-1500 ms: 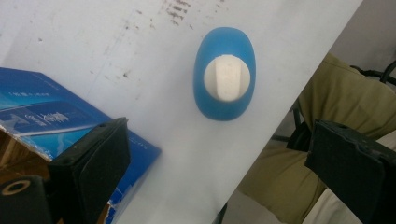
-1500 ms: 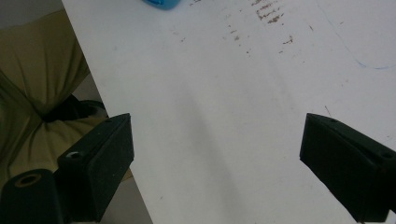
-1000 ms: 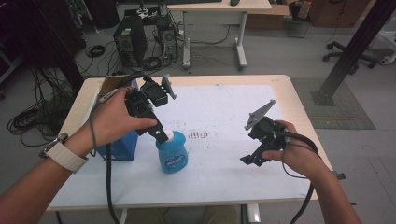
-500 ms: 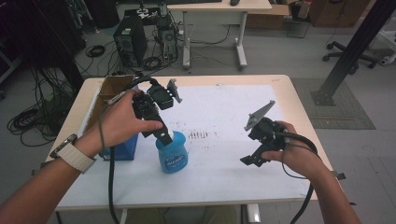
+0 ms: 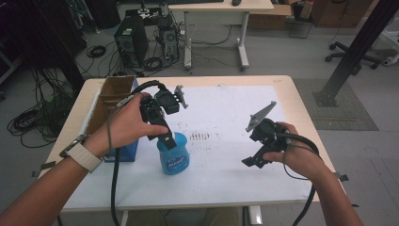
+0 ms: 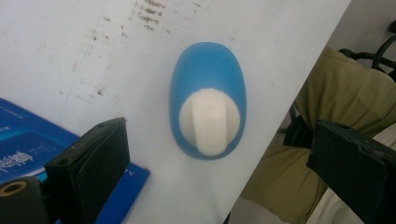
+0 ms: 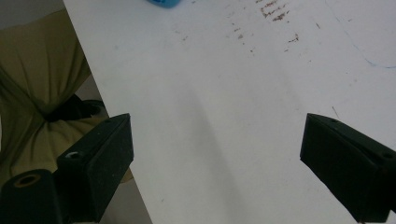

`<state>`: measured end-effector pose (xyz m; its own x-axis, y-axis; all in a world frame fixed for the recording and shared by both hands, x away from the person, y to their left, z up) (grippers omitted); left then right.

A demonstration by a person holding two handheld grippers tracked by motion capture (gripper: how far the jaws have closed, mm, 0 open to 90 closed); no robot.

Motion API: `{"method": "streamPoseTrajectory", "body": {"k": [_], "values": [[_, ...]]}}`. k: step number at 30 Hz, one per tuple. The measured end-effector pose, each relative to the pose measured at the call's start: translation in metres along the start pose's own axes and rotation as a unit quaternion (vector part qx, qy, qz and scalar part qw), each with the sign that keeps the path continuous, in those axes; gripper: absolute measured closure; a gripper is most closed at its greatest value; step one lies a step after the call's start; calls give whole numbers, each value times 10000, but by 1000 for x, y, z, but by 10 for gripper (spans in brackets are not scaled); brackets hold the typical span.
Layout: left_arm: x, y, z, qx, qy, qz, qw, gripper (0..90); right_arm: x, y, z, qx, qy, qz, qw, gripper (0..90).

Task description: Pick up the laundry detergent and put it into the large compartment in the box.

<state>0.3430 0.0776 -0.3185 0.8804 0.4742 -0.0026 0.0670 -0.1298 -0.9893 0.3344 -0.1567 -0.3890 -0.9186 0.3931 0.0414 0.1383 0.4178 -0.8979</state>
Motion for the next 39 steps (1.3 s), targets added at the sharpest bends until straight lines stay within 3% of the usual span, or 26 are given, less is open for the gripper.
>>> {"method": "streamPoseTrajectory", "body": {"k": [15,39], "values": [[1,12,-5,98,211,5,9997,71,0,3,0,20,9,-24,10000,96],[2,39,-6,213,196,115,9995,76,-1,3,4,26,46,-39,10000,96]]}}
Point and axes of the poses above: each handheld gripper's, and its own axes: y roughly forward along the jaws, z roughly out of its underside, x roughly to its left, the point moved 10 cm from there along y, roughly forward along the jaws, and after that the axes turned 1 degree about x, right-handed, at the moved point
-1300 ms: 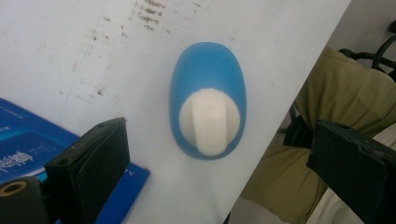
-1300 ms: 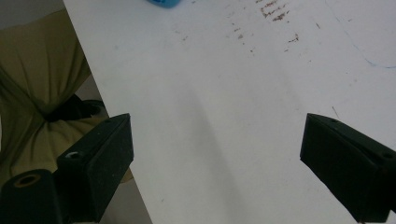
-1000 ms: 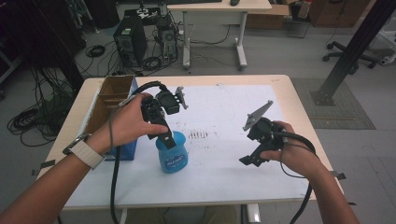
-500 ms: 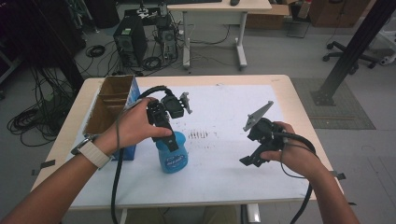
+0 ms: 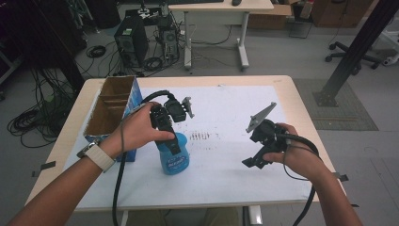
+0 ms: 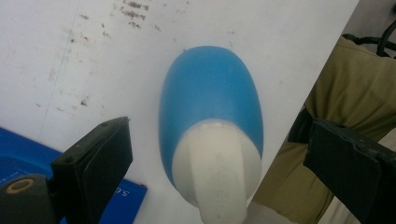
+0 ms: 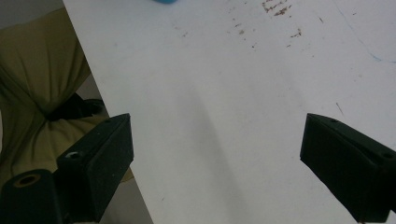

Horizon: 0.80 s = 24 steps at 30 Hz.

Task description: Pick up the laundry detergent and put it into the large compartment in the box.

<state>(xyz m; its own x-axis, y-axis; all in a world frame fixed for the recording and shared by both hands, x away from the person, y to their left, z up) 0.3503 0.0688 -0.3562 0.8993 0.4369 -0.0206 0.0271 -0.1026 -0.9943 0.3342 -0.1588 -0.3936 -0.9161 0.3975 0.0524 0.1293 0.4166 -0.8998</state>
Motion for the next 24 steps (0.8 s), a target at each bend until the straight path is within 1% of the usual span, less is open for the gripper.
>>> {"method": "streamPoseTrajectory", "body": {"k": [2,5,6,7,10,24], "values": [[1,3,0,7,-36,2,10000,76,0,0,0,2,-2,0,10000,96],[2,4,0,13,-22,-7,10000,76,0,1,0,6,0,-6,10000,96],[1,5,0,3,-60,-6,10000,76,0,1,0,6,0,-6,10000,96],[2,6,0,-3,-23,-20,10000,76,0,1,0,10,7,-7,10000,96],[2,7,-1,-1,-15,-23,10000,76,0,2,1,7,7,-16,10000,96],[2,18,-1,71,-22,-37,10000,84,1,2,0,8,10,-25,10000,96]]}}
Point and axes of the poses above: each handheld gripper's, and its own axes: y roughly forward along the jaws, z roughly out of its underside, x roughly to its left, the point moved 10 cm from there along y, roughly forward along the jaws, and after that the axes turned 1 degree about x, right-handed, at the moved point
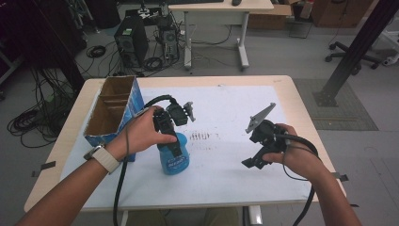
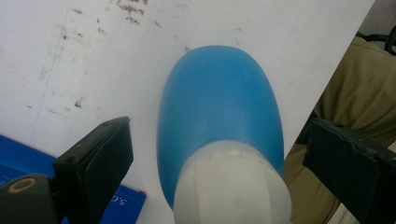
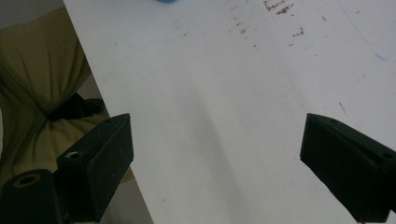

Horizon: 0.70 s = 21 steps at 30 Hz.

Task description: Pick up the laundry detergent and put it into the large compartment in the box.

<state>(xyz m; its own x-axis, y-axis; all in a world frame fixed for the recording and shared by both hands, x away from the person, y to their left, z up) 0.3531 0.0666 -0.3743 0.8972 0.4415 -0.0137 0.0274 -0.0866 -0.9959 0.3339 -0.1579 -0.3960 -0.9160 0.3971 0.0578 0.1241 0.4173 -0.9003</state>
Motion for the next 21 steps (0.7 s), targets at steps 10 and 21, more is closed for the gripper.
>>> {"method": "streamPoseTrajectory", "body": {"k": [10,21], "values": [[2,4,0,19,-23,24,10000,111,0,-1,2,-12,19,12,10000,96],[1,7,-2,26,-46,35,10000,155,0,0,2,-11,28,5,10000,96]]}}
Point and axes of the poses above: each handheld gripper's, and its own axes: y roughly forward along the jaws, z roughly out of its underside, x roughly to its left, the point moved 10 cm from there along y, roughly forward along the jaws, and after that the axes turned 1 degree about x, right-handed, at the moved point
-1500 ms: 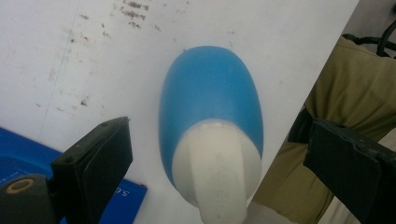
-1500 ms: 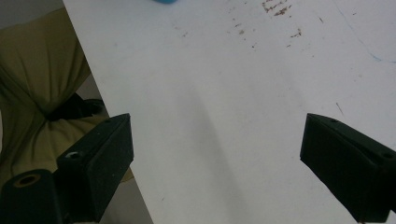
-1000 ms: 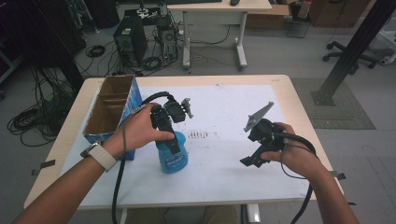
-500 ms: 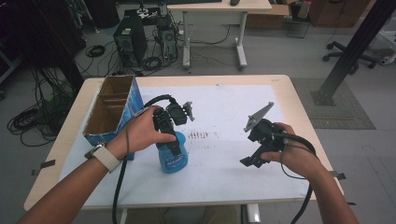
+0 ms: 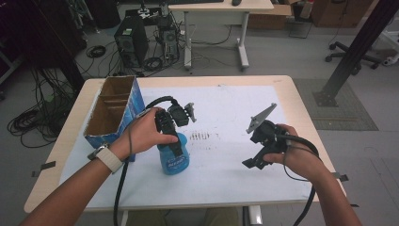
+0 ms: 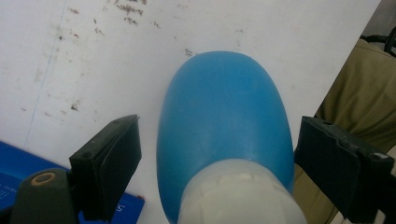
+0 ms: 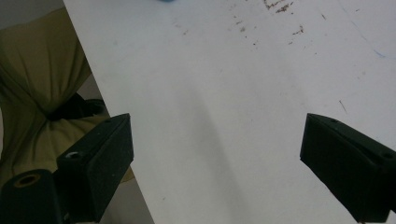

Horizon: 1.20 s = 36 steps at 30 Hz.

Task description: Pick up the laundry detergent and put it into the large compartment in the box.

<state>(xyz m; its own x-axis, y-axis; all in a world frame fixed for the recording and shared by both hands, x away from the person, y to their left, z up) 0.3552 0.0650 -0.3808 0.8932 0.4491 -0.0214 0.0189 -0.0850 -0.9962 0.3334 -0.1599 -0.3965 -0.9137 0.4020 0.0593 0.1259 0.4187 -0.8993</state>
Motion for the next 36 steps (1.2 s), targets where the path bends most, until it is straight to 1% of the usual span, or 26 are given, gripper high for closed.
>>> {"method": "streamPoseTrajectory", "body": {"k": [4,10,11,12,15,16,18,20,21,27,30,36], "values": [[1,1,0,2,22,-10,10000,175,0,0,0,-7,2,3,10000,96],[1,4,1,25,-48,32,10000,205,0,0,1,-6,9,-7,10000,96],[1,4,2,36,1,31,10000,212,0,0,1,-9,12,-5,10000,96],[1,4,2,33,-4,33,10000,219,0,0,1,-7,15,-5,10000,96],[0,5,2,30,-16,56,10000,247,0,0,1,-1,12,-3,10000,96],[0,5,2,16,-8,62,10000,268,0,0,1,-13,15,-6,10000,96],[0,5,2,18,-27,61,10000,276,0,0,1,-9,25,-6,10000,96],[0,5,2,40,7,72,10000,292,0,0,2,-2,18,-5,10000,96],[-1,5,2,43,-25,87,9999,302,0,0,2,2,17,-5,10000,96],[0,5,1,29,-40,68,10000,364,0,-1,4,1,43,3,10000,96],[0,5,1,29,-22,62,10000,367,0,-1,4,-8,41,8,10000,96],[0,5,1,9,-65,38,10000,371,0,-1,3,-30,41,8,10000,96]]}}
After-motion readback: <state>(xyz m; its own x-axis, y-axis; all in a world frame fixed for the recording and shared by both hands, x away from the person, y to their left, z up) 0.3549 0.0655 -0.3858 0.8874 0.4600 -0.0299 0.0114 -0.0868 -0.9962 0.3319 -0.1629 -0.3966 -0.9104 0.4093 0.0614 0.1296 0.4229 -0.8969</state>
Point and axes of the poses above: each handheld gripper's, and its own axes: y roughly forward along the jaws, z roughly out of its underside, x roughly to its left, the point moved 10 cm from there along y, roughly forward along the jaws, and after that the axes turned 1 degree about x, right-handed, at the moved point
